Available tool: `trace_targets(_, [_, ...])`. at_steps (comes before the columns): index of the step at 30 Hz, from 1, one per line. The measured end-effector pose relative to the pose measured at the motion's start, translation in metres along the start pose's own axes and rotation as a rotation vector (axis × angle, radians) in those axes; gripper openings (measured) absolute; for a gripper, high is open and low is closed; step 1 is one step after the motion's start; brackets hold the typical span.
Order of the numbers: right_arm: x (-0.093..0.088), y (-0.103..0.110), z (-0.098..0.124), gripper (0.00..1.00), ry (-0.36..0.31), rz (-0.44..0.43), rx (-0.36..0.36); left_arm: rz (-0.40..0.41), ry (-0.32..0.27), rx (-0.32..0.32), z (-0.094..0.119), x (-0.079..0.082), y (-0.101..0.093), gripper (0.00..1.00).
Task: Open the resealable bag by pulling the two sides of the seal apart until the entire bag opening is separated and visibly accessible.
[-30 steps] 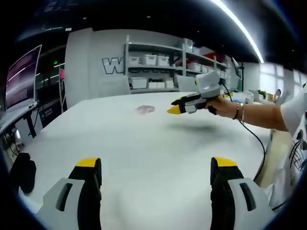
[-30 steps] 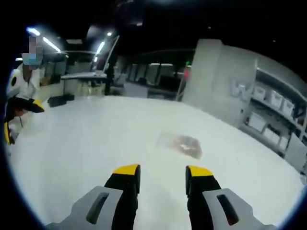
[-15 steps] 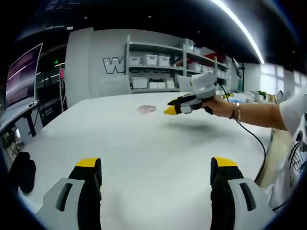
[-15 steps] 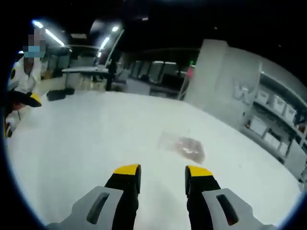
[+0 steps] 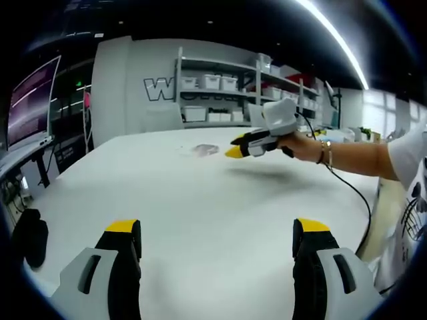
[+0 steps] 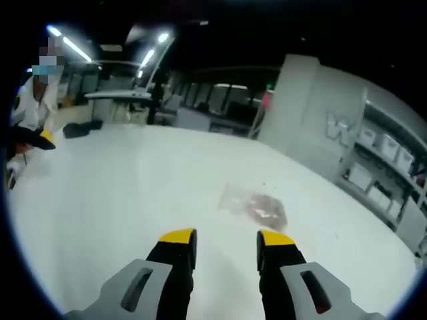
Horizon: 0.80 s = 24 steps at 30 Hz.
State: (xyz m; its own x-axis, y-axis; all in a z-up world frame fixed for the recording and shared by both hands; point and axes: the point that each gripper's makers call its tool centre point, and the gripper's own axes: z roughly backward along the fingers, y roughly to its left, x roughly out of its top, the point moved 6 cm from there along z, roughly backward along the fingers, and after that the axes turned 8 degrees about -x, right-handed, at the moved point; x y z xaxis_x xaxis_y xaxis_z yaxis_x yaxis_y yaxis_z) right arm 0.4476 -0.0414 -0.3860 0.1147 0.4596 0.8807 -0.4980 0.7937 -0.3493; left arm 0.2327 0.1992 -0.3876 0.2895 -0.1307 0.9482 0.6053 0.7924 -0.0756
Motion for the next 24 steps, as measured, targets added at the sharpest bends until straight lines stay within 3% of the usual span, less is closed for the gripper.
trace_targets(24, [0.004, -0.004, -0.031, 0.29, 0.024, 0.102, -0.005, 0.003, -0.012, 0.018, 0.006, 0.005, 0.01, 0.93])
